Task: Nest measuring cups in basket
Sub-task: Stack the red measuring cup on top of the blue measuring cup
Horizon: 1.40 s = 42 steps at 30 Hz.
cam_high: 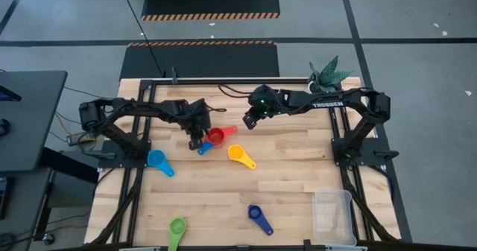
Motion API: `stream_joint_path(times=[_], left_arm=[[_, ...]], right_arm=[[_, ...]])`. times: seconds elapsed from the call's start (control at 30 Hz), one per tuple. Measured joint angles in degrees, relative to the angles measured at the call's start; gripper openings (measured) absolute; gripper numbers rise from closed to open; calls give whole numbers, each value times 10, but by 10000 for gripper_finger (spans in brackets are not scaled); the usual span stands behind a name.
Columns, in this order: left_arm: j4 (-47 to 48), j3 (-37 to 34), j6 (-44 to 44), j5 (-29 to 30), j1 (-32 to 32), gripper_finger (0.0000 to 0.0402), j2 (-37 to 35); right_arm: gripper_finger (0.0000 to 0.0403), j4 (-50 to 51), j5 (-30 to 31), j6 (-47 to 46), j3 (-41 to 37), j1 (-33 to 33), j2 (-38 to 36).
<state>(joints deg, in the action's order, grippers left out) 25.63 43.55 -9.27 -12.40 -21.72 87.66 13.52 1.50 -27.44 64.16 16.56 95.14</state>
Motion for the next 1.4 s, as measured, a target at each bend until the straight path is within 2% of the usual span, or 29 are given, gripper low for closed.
stream_joint_path(times=[0.23, 0.4, 0.6, 0.83, 1.07, 1.4], left_arm=[[-47, 0, 62, 2, 20, 0, 1], [-47, 0, 95, 3, 27, 0, 1], [-45, 0, 129, 3, 45, 0, 1], [-27, 0, 164, 3, 64, 0, 1], [-3, 0, 181, 3, 79, 0, 2], [-5, -1, 195, 1, 85, 0, 2]], right_arm=[[0, -49, -26, 20, 7, 0, 49], [0, -60, -45, 65, 51, 6, 81], [0, -55, -114, 100, 110, 17, 131], [0, -13, -143, 141, 167, 17, 191], [0, 3, -151, 181, 195, 16, 202], [0, 0, -172, 214, 196, 27, 202]])
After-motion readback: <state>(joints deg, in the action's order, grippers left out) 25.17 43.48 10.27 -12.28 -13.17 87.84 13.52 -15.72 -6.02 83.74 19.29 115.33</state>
